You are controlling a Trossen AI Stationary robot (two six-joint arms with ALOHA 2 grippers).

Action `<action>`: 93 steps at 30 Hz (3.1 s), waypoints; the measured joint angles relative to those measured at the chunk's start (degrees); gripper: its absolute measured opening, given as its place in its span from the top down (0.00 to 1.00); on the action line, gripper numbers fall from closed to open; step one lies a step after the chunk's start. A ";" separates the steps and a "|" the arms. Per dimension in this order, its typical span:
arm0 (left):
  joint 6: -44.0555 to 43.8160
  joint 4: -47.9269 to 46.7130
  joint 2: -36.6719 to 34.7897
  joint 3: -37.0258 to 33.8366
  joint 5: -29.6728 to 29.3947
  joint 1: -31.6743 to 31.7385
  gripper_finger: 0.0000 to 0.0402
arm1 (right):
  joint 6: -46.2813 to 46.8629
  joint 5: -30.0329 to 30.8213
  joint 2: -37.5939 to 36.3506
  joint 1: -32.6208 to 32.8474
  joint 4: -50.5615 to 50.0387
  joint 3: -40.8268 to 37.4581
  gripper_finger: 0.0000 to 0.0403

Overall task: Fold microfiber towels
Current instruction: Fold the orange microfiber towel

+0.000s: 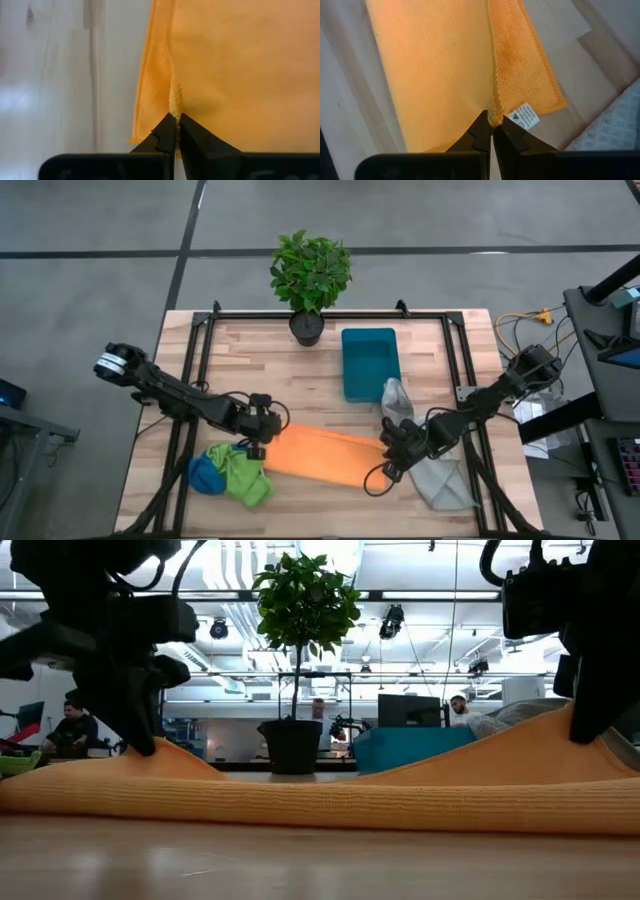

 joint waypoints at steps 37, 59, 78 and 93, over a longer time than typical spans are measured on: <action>-0.31 4.23 -0.36 -4.41 -7.77 2.89 0.84 | 12.45 1.15 3.99 0.43 -0.97 -2.69 0.84; -5.44 7.45 -1.89 -3.62 9.71 6.21 0.96 | 13.92 6.82 4.83 0.31 13.87 -0.65 0.87; -25.41 20.19 10.18 -3.17 14.70 -7.55 1.00 | 6.72 1.95 13.51 -7.25 -0.39 5.98 0.98; -29.54 30.25 5.76 0.54 12.89 -14.36 1.00 | 0.95 15.08 9.45 -4.76 -3.30 14.57 0.98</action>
